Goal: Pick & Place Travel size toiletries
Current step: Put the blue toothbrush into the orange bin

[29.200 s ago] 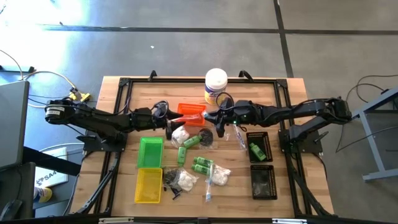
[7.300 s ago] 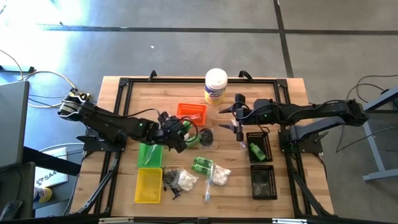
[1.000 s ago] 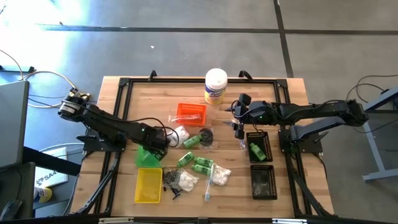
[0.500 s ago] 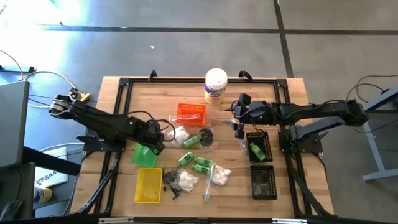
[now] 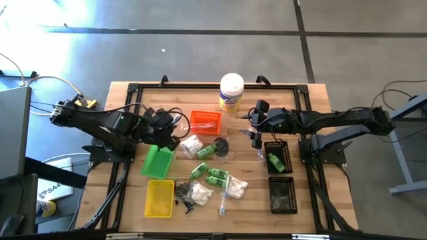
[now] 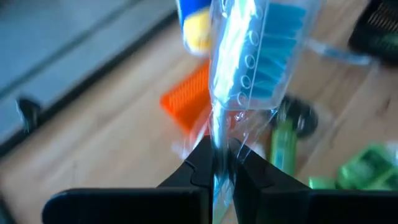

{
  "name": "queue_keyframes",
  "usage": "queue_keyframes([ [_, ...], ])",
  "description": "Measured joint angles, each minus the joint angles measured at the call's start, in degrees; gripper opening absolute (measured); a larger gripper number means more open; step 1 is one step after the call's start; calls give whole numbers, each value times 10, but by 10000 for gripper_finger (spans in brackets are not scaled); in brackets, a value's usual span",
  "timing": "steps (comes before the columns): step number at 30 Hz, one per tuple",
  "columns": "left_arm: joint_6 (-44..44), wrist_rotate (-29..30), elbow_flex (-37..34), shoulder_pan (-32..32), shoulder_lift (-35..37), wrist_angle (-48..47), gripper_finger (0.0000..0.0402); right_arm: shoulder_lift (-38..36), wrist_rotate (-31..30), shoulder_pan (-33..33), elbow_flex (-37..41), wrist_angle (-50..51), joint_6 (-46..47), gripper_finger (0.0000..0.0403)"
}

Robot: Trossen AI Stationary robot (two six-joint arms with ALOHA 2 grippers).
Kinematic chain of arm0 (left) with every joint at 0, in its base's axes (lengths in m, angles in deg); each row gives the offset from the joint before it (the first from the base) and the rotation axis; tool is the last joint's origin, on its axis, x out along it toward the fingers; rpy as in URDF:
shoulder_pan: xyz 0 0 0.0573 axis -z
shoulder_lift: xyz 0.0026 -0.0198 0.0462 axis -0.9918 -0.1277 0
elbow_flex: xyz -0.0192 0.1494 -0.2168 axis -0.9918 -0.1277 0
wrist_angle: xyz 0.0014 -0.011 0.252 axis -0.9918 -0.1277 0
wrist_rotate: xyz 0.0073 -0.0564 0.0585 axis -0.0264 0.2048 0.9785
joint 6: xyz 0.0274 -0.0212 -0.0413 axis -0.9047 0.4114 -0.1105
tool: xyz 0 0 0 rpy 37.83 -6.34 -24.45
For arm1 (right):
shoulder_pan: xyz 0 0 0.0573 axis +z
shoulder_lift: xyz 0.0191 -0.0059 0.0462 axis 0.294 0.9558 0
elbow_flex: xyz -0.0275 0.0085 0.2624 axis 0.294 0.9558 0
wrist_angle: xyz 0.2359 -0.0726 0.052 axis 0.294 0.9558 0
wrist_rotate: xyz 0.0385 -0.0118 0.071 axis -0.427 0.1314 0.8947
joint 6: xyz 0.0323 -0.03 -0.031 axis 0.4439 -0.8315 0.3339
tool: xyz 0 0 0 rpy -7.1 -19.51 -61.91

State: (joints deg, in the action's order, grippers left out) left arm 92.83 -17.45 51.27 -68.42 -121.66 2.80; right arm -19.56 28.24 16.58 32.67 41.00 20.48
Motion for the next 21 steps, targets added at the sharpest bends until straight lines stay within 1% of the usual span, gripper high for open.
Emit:
queue_keyframes([
  [3,-51,41,-1,0,0,40,19,0,0,0,0,-4,-10,243],
  [5,-88,51,-1,-5,0,62,19,0,0,0,0,-13,-13,243],
  [9,-163,52,-1,-31,-11,104,18,0,0,0,0,-19,-13,243],
  [12,-212,53,0,-65,-32,133,18,0,0,0,0,-19,-12,243],
  [17,-262,30,-1,-127,-85,163,20,0,0,0,0,-17,-8,243],
  [19,-283,8,-2,-149,-107,167,24,0,-2,0,0,-17,-8,243],
  [21,-304,-22,0,-169,-129,201,25,0,-2,0,0,-13,-8,243],
])
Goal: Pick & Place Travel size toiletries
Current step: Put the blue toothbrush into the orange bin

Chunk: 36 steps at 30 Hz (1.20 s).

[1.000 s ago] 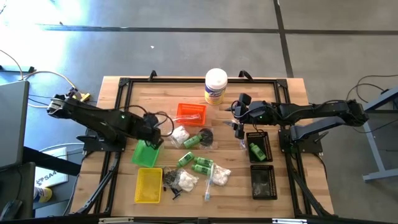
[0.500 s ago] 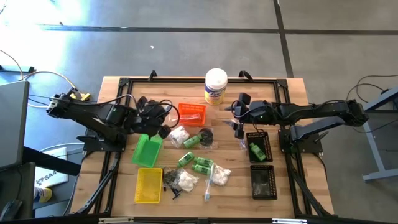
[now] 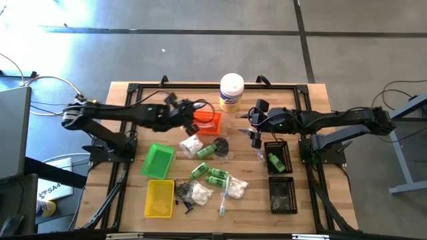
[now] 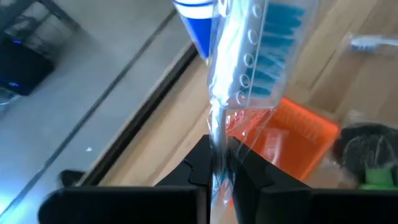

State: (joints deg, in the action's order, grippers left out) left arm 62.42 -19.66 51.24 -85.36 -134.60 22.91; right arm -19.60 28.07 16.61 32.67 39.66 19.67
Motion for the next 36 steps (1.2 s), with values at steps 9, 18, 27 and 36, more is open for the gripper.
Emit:
queue_keyframes([
  [9,-97,-99,-1,-77,-74,97,24,-32,-48,11,1,54,5,243],
  [18,-138,-158,-1,-116,-134,161,24,-67,-57,26,1,79,16,243],
  [27,-143,-186,-1,-119,-184,164,24,-69,-58,26,1,84,17,243],
  [36,-142,-211,-1,-119,-203,164,41,-69,-58,26,1,86,17,243],
])
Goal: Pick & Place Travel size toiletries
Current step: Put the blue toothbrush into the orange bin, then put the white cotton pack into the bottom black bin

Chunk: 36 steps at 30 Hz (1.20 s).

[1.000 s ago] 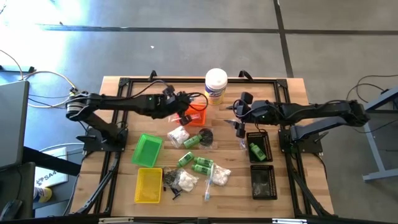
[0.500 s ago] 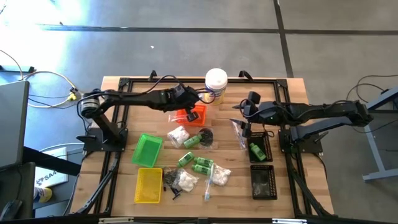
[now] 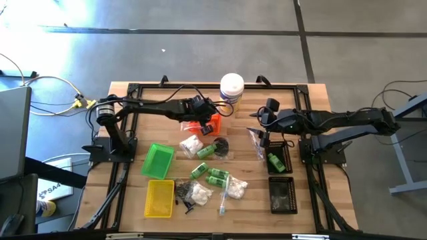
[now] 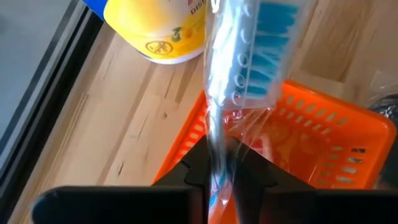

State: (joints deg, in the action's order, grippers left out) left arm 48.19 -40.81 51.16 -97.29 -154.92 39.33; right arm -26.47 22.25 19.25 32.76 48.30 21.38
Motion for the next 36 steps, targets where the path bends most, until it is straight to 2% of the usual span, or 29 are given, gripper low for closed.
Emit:
queue_keyframes([
  [6,-3,0,0,0,0,-1,81,0,0,0,0,0,0,243],
  [15,-4,1,0,0,0,0,177,0,0,0,-1,0,0,243],
  [19,-9,1,18,0,0,-33,192,0,0,0,-1,-4,-2,243],
  [24,35,2,71,0,1,-98,187,0,0,0,-1,-26,-5,243],
  [28,57,2,113,4,2,-143,169,0,0,0,-1,-43,-7,243],
  [36,76,-7,118,33,6,-119,82,0,0,0,-1,-52,-7,243],
])
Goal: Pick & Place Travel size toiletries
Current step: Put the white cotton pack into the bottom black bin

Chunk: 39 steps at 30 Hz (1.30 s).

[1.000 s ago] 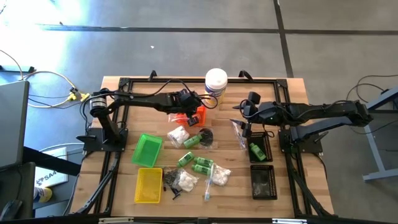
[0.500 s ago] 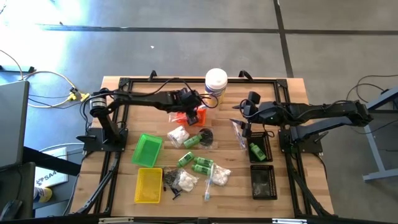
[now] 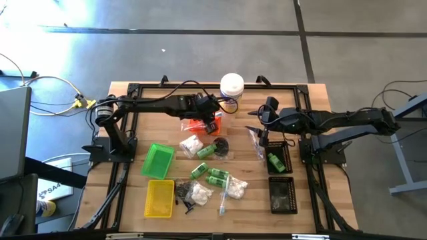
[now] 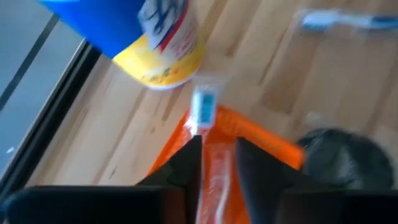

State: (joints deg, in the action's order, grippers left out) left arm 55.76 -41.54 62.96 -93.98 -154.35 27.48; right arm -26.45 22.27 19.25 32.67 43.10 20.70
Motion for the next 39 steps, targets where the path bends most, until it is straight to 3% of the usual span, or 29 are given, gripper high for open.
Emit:
queue_keyframes([
  [7,1,-41,-39,59,0,96,5,0,0,0,0,0,0,243],
  [22,20,-41,-40,121,-7,111,19,0,0,0,0,-12,0,243],
  [31,26,-37,-40,118,-6,138,19,0,0,0,0,-21,5,243],
  [39,-46,-99,-40,136,-6,133,19,0,0,0,0,-45,6,243],
])
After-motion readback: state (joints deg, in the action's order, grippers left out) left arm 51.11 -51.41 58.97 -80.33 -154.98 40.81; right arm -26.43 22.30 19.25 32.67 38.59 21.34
